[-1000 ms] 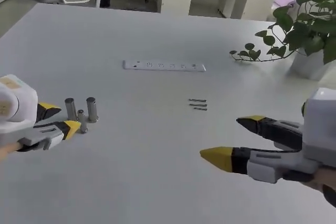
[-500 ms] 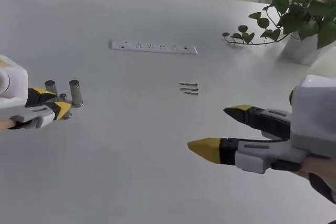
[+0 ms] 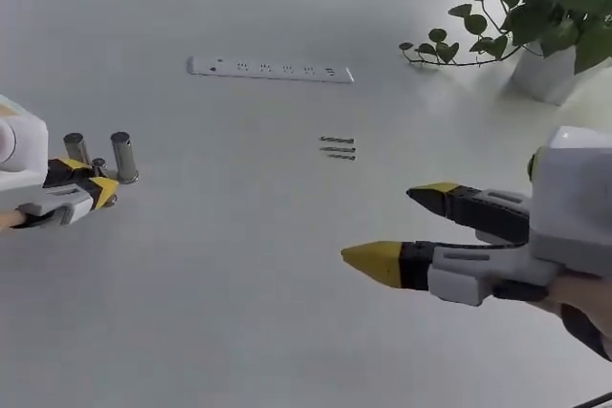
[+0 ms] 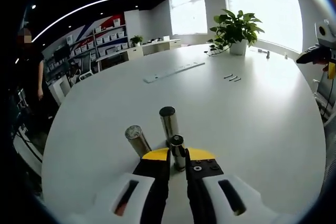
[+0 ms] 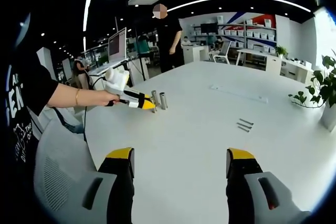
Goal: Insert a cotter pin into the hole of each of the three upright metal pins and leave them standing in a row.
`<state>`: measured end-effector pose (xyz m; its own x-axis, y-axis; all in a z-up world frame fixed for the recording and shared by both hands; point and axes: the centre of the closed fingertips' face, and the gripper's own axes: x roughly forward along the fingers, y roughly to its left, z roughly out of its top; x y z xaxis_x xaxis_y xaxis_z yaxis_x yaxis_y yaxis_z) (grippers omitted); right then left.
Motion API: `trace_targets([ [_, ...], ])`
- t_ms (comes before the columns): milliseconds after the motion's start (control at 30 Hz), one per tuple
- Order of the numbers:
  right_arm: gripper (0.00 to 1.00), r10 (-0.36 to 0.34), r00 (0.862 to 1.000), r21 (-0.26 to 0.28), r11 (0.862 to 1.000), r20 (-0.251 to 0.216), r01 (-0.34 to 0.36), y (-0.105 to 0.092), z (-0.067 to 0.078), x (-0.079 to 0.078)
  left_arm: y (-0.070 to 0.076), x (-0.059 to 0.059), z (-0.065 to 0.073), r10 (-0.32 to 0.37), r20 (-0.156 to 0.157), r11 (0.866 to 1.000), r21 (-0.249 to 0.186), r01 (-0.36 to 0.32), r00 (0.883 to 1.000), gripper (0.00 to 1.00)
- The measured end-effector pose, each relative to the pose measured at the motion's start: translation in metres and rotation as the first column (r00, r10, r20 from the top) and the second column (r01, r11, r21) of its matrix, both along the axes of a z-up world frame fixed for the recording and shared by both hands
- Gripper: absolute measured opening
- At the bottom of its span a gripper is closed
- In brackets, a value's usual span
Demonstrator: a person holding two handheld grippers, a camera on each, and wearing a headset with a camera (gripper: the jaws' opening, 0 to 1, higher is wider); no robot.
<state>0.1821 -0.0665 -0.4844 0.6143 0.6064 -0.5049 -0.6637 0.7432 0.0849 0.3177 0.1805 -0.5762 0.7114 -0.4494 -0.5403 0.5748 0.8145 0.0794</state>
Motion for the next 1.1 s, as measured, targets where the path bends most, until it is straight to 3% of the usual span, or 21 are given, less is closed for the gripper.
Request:
trace_targets([
  [133, 0.69, 0.008, 1.000, -0.014, 1.000, -0.003, -0.008, -0.001, -0.002, 0.000, -0.001, 0.000, 0.000, 0.007, -0.002, 1.000, -0.007, -0.007, 1.000, 0.08],
  [233, 0.69, 0.011, 1.000, -0.020, 1.000, -0.006, -0.011, -0.001, -0.004, 0.000, -0.002, 0.000, 0.000, 0.013, -0.013, 0.999, -0.038, -0.013, 1.000, 0.07],
  [667, 0.69, 0.016, 1.000, -0.028, 0.999, -0.007, -0.016, -0.003, -0.007, -0.001, -0.007, -0.009, 0.000, -0.001, -0.017, 1.000, -0.011, 0.001, 1.000, 0.07],
  [1100, 0.70, 0.023, 1.000, -0.035, 0.999, -0.015, -0.024, -0.004, -0.010, -0.006, -0.036, -0.025, 0.011, -0.041, -0.020, 0.998, -0.046, 0.040, 0.999, 0.07],
])
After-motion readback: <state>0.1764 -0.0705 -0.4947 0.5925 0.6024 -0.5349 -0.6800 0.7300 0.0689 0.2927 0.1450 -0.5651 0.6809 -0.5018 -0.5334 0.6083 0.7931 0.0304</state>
